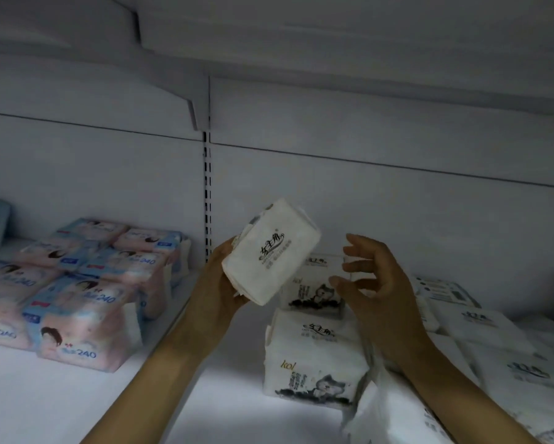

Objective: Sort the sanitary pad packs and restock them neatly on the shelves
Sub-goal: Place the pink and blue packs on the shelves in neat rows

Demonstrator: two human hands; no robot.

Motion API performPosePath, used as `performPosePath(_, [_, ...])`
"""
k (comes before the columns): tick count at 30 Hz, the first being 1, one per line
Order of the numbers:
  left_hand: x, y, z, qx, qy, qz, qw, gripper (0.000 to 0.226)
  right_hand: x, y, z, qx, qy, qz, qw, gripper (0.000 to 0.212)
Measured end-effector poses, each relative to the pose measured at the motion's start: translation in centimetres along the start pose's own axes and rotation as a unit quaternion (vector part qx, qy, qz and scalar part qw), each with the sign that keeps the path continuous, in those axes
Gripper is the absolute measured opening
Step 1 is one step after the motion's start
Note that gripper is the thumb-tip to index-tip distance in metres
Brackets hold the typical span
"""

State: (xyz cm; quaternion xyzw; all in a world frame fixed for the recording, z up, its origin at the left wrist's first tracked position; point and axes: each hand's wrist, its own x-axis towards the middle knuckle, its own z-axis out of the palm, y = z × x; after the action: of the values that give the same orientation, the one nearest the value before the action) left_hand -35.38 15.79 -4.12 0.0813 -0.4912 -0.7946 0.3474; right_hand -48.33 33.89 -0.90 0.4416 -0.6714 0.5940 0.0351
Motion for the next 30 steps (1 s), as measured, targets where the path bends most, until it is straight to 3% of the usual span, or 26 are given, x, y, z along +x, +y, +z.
performPosePath(3, [0.0,-0.4,0.3,0.009,-0.018,-0.015,1.0,0.026,-0.2,0.1,0.1,-0.026,-0.035,-0.029,0.999,0.08])
performPosePath(8, [-0.1,-0.8,0.4,0.076,-0.014,-0.016,0.997,0.041,-0.2,0.0,0.3,-0.068,-0.08,-0.09,0.99,0.095])
performPosePath(13, [-0.2,-0.9,0.1,0.098,-0.017,-0.004,0.995,0.077,-0.3,0.3,0.4,-0.121,-0.068,-0.162,0.977,0.069])
performPosePath(17, [-0.1,-1.0,0.2,0.066,-0.028,0.014,0.997,0.099,-0.3,0.0,0.4,-0.074,-0.001,-0.125,0.989,0.051])
performPosePath(22, [-0.6,-1.5,1.0,0.125,-0.091,0.046,0.987,0.087,-0.5,0.1,0.4,-0.129,0.006,-0.058,0.99,0.044])
performPosePath(26, [-0.6,-1.5,0.7,0.175,-0.054,0.038,0.982,0.061,-0.4,0.4,0.2,-0.201,-0.034,-0.012,0.979,0.047])
performPosePath(30, [-0.7,-1.9,0.6,0.155,0.003,-0.037,0.987,0.039,-0.6,0.2,-0.1,-0.21,-0.056,0.009,0.976,0.042])
